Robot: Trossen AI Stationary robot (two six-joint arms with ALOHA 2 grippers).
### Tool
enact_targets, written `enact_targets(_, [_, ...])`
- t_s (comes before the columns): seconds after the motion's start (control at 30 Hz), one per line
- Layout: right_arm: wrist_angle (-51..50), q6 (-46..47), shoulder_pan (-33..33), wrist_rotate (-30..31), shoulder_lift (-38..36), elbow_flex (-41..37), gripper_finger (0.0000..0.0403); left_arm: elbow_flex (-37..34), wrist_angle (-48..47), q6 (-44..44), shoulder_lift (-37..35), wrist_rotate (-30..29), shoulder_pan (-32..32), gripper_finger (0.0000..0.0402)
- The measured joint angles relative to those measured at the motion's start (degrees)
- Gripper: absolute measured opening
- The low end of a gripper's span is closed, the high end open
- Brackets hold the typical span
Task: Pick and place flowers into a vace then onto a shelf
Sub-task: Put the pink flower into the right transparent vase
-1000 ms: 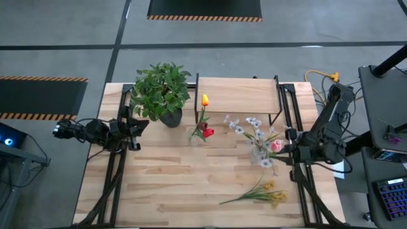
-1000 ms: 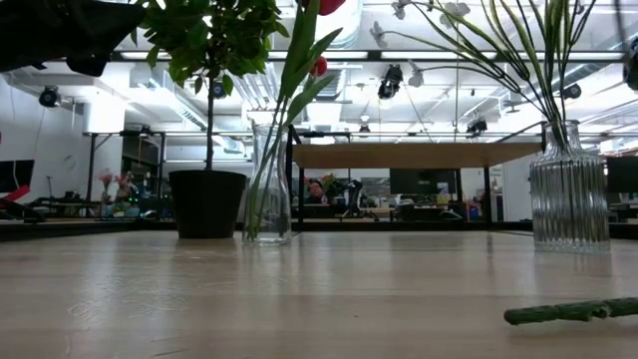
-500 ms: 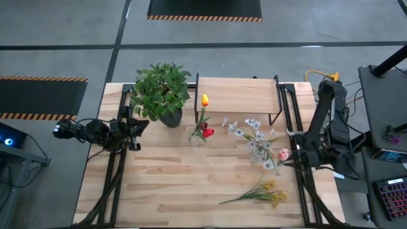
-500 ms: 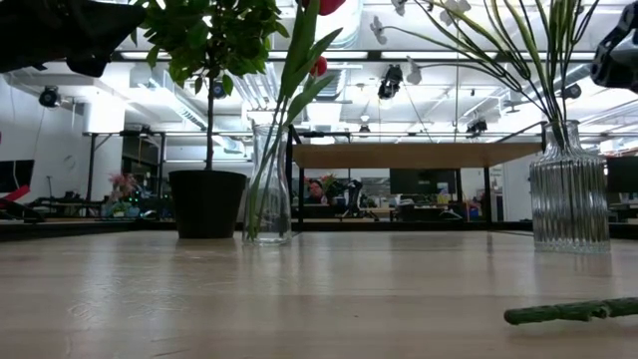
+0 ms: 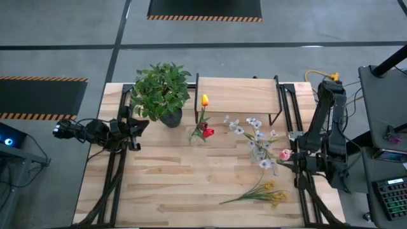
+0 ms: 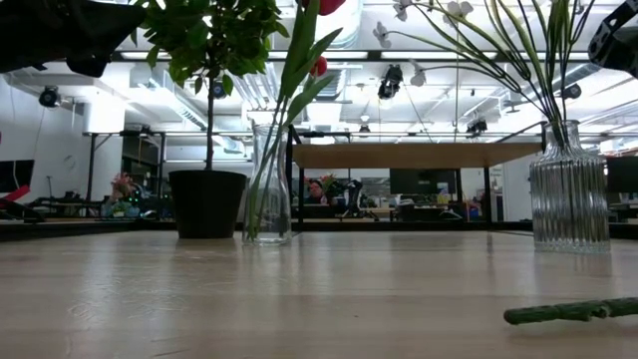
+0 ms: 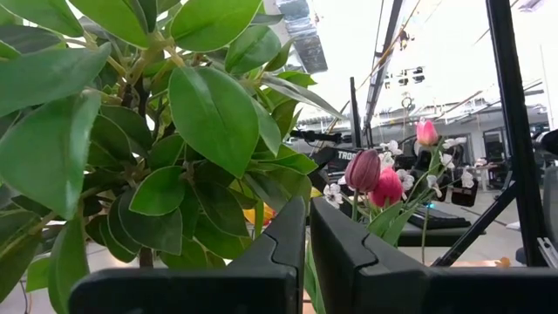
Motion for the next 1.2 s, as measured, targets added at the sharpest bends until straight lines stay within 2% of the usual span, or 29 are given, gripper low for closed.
enact_targets(0.13, [-0.3,-0.4,0.0,0.8,0.1,0.0,0.0011,0.0,0.0,0.0,0.0,0.0,0.0,0.0004])
enact_targets(0.43, [-1.7,-2.4,0.4,7.5,-3.2,0.2,0.0011,0.0,0.0,0.0,0.0,0.0,0.0,0.0004])
enact_targets(0.77, [-2.1,-4.5,-0.1,7.7,-7.9,0.2,0.0011,-0.1,0.0,0.0,0.0,0.0,0.0,0.0004])
enact_targets(1.03, [-2.1,-4.8,-9.4,7.7,-8.7,0.2,0.0011,-0.1,0.0,0.0,0.0,0.0,0.0,0.0004])
enact_targets(1.2, [-2.0,-6.4,-11.2,7.7,-9.0,1.1,0.0011,-0.1,0.0,0.0,0.0,0.0,0.0,0.0004])
